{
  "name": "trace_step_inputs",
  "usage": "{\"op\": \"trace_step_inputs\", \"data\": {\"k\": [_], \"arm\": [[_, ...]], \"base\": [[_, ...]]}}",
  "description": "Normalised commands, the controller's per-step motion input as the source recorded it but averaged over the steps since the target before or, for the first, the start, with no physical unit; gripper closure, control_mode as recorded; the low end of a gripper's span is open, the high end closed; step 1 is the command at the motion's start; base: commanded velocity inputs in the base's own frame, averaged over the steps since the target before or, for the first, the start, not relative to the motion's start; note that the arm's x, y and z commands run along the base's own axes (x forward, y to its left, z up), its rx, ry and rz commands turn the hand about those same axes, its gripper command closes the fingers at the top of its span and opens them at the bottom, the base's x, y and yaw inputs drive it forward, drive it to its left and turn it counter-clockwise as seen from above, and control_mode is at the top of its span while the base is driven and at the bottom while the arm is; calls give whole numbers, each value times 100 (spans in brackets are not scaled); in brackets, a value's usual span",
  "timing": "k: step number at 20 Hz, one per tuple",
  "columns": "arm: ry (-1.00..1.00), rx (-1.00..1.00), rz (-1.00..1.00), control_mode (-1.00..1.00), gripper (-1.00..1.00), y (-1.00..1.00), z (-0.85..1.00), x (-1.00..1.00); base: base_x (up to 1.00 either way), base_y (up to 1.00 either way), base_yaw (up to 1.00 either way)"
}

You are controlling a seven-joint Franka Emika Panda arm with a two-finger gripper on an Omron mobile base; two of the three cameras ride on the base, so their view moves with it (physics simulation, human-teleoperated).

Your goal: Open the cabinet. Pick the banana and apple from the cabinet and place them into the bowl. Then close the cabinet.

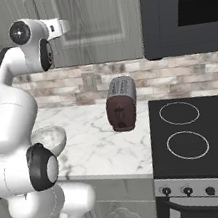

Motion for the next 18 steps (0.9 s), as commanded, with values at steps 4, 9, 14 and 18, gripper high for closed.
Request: {"op": "trace_step_inputs", "data": {"k": [4,9,14,18], "arm": [[0,0,0,-100,-100,0,-3,34],[0,0,0,-100,-100,0,-4,29],[0,0,0,-100,-100,0,-4,23],[0,0,0,-100,-100,0,0,1]], "base": [[0,0,0],[0,0,0],[0,0,0],[0,0,0]]}}
